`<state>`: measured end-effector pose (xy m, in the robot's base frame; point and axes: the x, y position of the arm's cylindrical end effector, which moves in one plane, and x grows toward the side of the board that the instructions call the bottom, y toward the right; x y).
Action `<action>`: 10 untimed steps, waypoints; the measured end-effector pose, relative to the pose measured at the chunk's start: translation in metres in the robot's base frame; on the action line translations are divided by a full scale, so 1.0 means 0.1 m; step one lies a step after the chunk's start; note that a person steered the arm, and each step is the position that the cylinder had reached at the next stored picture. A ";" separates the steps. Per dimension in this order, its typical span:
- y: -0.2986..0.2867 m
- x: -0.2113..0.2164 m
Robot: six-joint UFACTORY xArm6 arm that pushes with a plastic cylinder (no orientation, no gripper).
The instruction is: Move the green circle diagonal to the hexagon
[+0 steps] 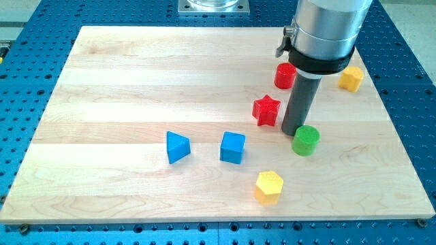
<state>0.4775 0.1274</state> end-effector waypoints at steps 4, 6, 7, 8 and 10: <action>0.89 0.59; 0.63 0.63; 0.44 0.63; 0.42 0.61; 0.42 0.46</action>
<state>0.5231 0.1697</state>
